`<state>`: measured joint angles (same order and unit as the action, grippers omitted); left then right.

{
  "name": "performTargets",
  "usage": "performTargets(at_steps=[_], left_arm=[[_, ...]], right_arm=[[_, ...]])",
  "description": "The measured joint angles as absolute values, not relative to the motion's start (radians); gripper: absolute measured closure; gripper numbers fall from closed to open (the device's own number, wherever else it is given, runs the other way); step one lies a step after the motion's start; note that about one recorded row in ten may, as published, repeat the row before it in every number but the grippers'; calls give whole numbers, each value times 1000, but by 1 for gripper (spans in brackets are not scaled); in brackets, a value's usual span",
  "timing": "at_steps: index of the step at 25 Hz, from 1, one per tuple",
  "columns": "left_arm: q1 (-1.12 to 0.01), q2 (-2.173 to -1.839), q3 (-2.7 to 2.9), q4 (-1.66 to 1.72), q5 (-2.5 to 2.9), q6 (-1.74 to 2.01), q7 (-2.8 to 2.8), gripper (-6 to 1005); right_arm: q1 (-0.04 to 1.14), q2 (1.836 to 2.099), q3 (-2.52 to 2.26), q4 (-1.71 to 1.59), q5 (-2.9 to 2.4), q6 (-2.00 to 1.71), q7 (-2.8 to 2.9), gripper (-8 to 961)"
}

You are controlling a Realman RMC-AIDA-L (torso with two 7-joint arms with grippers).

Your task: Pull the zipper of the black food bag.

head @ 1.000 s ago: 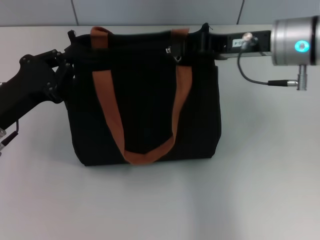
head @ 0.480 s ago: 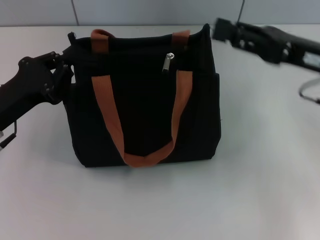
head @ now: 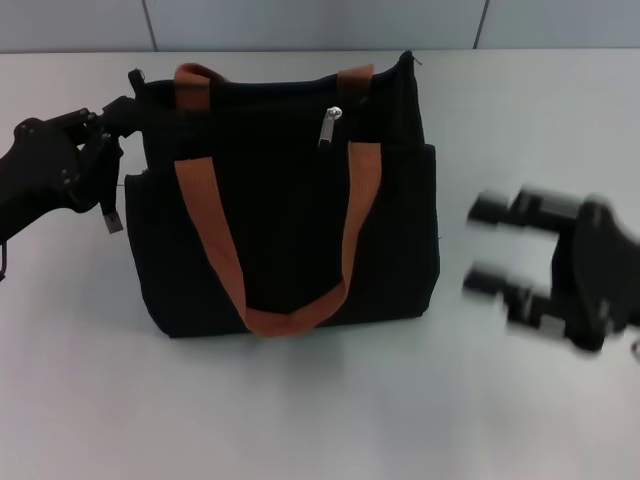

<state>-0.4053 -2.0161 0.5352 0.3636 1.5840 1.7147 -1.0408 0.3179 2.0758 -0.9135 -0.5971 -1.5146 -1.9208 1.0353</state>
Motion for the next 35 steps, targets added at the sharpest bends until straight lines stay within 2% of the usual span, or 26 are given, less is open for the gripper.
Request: performTargets(at_steps=[7,12,19,25,29,30,35], left_arm=[[-401,-2015,537,364,1585,1713,-1041,936],[-399,-2014,537,363,1585,1710,-1042,935],[-395,-2014,529,363,1583,1696,-1050,934],[-371,-1990,545,404,1600,1697,-1131,933],[-355,-1978,549,457,1622,1708,-1171,790],[-331,-1938,544,534,1646,1729,-1264,754],[-324,-1924,536,542,1642,1735,-1291,600]], right_arm=[[328,2076,-912,-579,-1726,-1888,963,364],[333,2078,-921,-574,-1799,-1834,959,169],[336,2079,-913,-569,-1809,-1828,959,139],[365,2080,-916,-525,-1812,-1804,958,139],[380,2080,-920,-511,-1813,-1791,957,139],[381,2080,-921,-511,-1813,-1787,957,139],[386,2080,-921,-507,-1812,-1771,956,139]])
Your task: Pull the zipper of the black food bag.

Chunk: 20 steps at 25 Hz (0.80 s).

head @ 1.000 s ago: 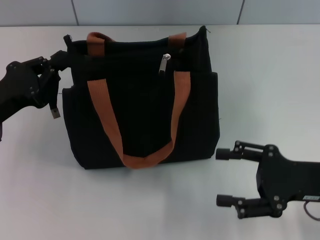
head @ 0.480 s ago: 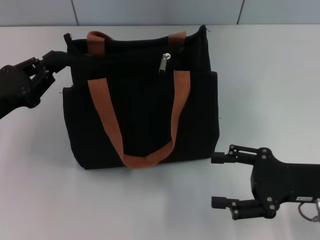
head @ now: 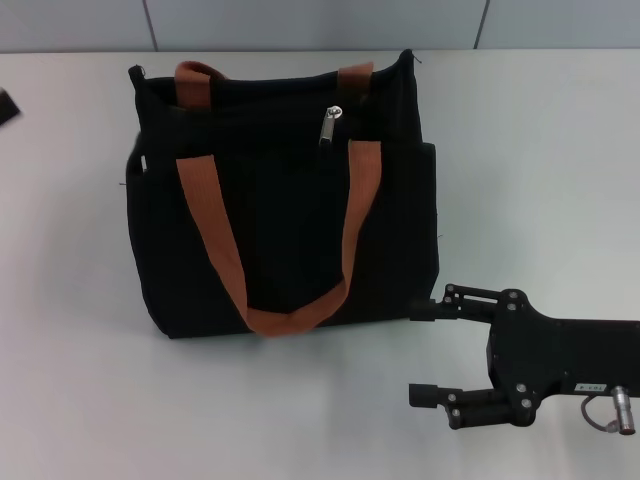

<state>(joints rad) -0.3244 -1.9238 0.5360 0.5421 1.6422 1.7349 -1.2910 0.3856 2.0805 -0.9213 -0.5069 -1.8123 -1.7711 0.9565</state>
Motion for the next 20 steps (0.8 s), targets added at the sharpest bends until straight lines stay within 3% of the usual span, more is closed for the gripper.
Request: performTargets(at_steps=[2,6,12,20], left_arm=[[-315,-1911,457,539,1604,1789,-1326,522],[-328,-1958,440,540,1615,1963,-1242,333],[-320,-1998,733,541,1635,2008,-1049,189],[-315,-2043,845,532,1828,1908,-983,189]], right_arm=[[387,2081,-922,-506,-1810,-1769,956,139],[394,2082,-921,-494,-1808,-1767,955,138],[396,2082,-921,-492,-1807,-1777,941,138],[412,2082,-924,-423,-1814,-1768,884,138]])
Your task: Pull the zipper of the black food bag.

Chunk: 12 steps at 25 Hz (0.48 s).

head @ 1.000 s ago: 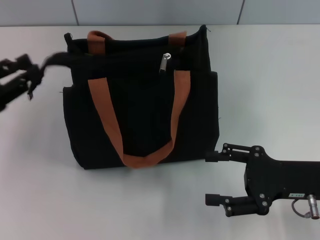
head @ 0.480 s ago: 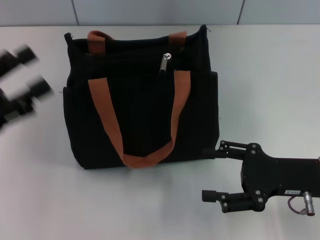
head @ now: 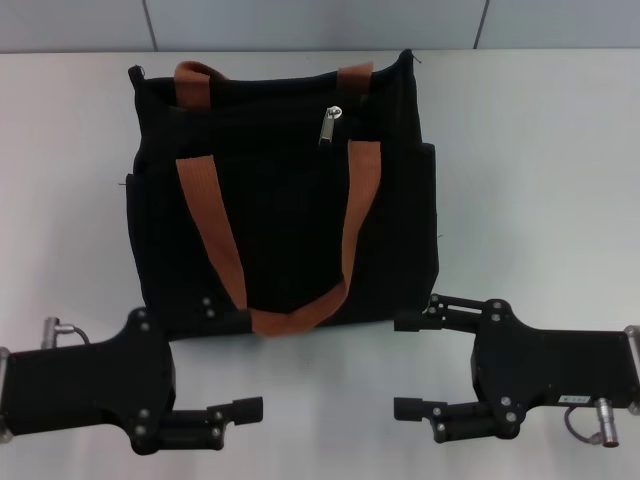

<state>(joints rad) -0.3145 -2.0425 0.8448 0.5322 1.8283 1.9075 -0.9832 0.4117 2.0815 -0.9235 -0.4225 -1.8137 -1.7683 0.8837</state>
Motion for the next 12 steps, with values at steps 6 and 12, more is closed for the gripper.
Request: performTargets(at_steps=[6,12], left_arm=[[-315,-2046,846,530,1861,1871,-982,189],[-318,-2046,856,525,1866,1870,-982,189]], right_arm=[[426,2082,-926,-379,-1814,-1759,849,138],[429,2082,-927,-374,-1815,-1757,848,139]])
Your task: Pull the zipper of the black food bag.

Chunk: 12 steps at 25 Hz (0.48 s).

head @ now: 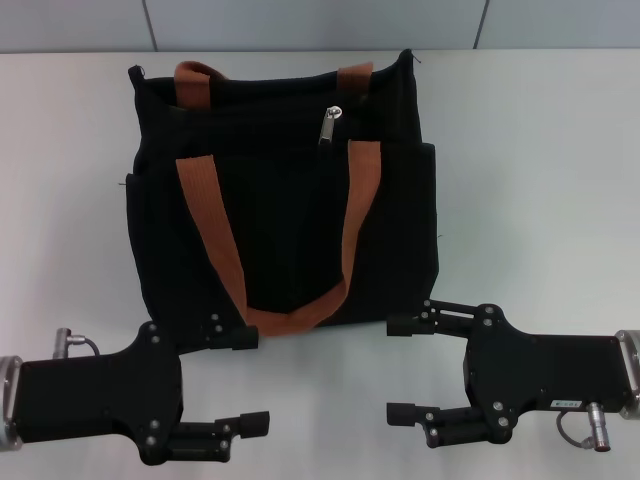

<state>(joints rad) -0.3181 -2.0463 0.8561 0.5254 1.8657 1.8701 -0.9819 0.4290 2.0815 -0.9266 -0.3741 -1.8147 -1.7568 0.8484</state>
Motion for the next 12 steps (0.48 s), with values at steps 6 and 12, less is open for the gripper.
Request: performTargets(at_steps=[6,12], left_arm=[[-327,-2046,857,510,1871,1866,-982,189],[-328,-2046,858,508,1871,1865,-982,189]], right_arm=[[430,2082,-927,-373,-1815,-1756,848,139],[432,2082,-926,-373,-1815,-1756,848,139]])
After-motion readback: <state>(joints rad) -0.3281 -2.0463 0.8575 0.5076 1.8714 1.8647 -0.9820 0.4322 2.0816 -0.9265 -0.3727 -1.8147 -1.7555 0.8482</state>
